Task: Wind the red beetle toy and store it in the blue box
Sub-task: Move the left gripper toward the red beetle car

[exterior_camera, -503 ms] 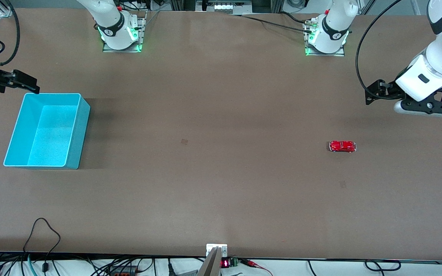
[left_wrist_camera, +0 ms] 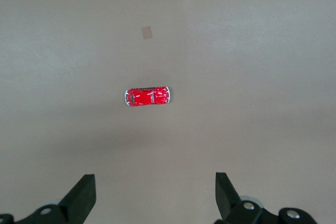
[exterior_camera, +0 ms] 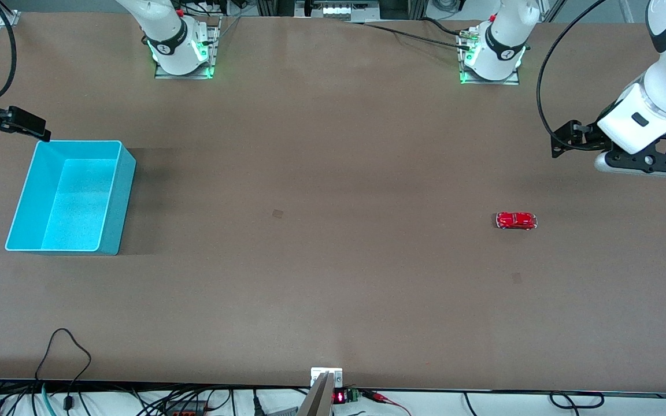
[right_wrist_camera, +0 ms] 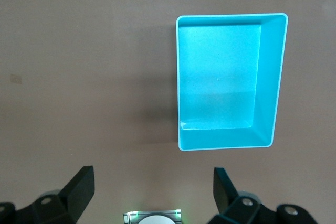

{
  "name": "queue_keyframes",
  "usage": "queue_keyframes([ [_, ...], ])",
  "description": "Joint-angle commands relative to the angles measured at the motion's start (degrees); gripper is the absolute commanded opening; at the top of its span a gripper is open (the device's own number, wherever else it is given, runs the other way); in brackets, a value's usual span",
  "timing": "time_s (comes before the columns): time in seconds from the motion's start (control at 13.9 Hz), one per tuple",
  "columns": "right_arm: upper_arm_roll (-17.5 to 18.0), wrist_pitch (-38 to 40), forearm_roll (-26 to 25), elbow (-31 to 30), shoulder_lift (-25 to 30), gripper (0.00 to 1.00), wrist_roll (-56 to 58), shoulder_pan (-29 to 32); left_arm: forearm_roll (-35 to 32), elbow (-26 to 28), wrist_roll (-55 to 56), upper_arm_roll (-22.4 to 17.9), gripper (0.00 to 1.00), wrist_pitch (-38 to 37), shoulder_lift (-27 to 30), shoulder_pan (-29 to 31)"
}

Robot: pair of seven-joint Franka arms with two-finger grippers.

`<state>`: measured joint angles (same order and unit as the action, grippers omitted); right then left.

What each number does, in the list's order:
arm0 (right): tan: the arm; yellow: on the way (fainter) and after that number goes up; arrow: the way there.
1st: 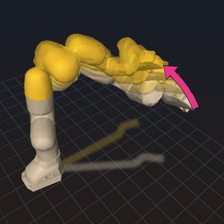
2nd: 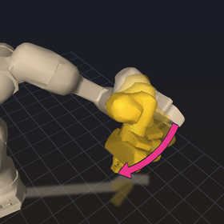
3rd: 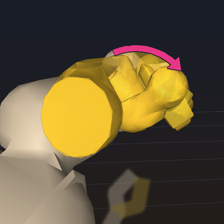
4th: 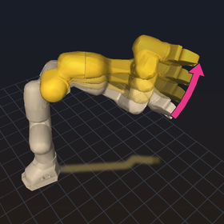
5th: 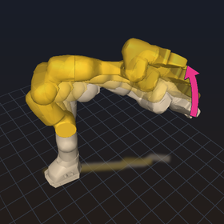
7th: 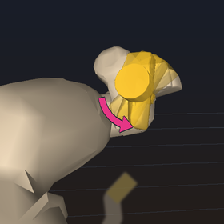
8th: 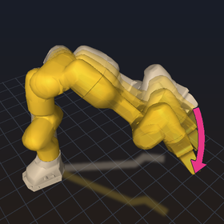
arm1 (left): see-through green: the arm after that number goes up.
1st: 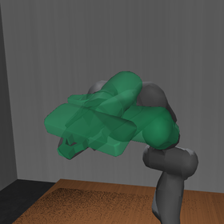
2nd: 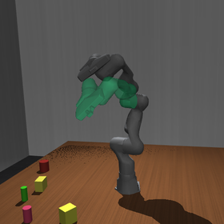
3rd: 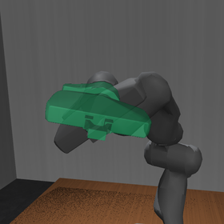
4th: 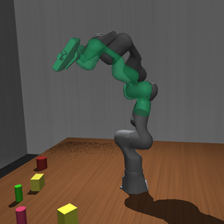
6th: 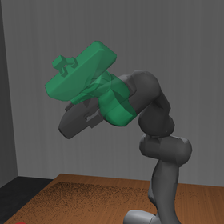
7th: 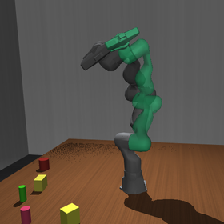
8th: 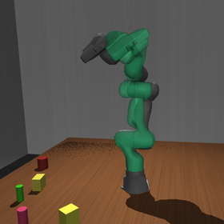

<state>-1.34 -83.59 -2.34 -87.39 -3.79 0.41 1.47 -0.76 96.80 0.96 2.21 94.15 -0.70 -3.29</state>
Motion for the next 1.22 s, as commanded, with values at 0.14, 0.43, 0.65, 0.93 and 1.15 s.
queue_keyframes([
  [0.14, 0.7, 3.5, 0.5, 0.1, -4.6, 1.0, 0.8, 0.1, 1.1, -2.2, -1.0, 0.0, 1.0, -6.6, -1.7, -0.2],
  [0.43, 0.7, 5.5, 0.8, 0.0, -5.7, 1.0, 0.9, 0.4, 1.1, -1.7, -1.3, 0.4, 1.0, -17.7, -3.3, -0.9],
  [0.65, 0.7, 5.6, 0.4, 0.0, -5.7, 1.0, 0.7, 0.4, 1.1, -0.7, -9.2, 0.4, 1.0, -20.1, -3.6, -0.8],
  [0.93, 0.7, 6.0, 0.4, 0.0, -5.9, 1.0, 0.7, 0.5, 0.2, 2.2, -29.7, 0.4, 1.0, -13.9, -5.1, -0.1],
  [1.15, 0.7, 6.0, 0.4, 0.0, -5.9, 1.0, 0.8, 0.6, -0.2, 8.5, -45.8, 0.3, 1.0, -0.6, -6.1, 1.8],
])
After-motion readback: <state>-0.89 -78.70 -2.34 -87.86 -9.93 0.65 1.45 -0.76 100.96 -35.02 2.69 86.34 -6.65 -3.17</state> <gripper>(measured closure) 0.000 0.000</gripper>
